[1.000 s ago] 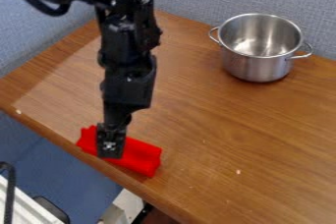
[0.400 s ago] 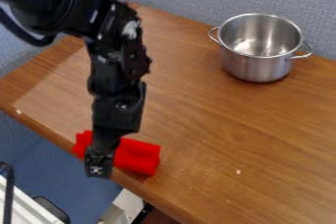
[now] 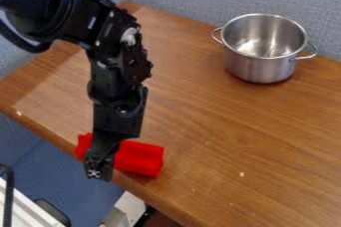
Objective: Put the red object in the metal pot
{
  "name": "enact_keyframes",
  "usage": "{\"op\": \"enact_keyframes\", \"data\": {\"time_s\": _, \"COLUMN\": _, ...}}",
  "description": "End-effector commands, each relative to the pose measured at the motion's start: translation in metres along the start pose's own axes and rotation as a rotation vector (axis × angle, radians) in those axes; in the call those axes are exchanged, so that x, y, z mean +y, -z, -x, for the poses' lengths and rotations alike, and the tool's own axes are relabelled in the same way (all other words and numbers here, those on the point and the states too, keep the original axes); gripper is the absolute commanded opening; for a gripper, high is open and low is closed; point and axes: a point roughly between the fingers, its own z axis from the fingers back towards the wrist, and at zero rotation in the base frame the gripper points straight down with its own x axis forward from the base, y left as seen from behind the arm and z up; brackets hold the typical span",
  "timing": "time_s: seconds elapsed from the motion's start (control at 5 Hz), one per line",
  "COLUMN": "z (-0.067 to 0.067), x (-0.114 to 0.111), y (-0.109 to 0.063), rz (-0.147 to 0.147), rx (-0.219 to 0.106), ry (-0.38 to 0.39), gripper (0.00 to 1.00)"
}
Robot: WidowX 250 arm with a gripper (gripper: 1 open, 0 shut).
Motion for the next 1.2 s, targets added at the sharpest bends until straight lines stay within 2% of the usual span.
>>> {"op": "enact_keyframes", "data": {"time_s": 0.0, "z": 0.004, "x": 0.002, "y": 0.000, "rz": -0.001, "rx": -0.004, "ry": 0.005, "gripper": 1.00}}
{"op": "enact_keyframes", "data": {"time_s": 0.4, "z": 0.006, "x": 0.004, "y": 0.002, "rz": 0.005, "rx": -0.003, "ry": 0.012, "gripper": 1.00}}
{"op": "enact_keyframes", "data": {"time_s": 1.0, "z": 0.004, "x": 0.006, "y": 0.014, "rz": 0.023, "rx": 0.021, "ry": 0.004, "gripper": 1.00}}
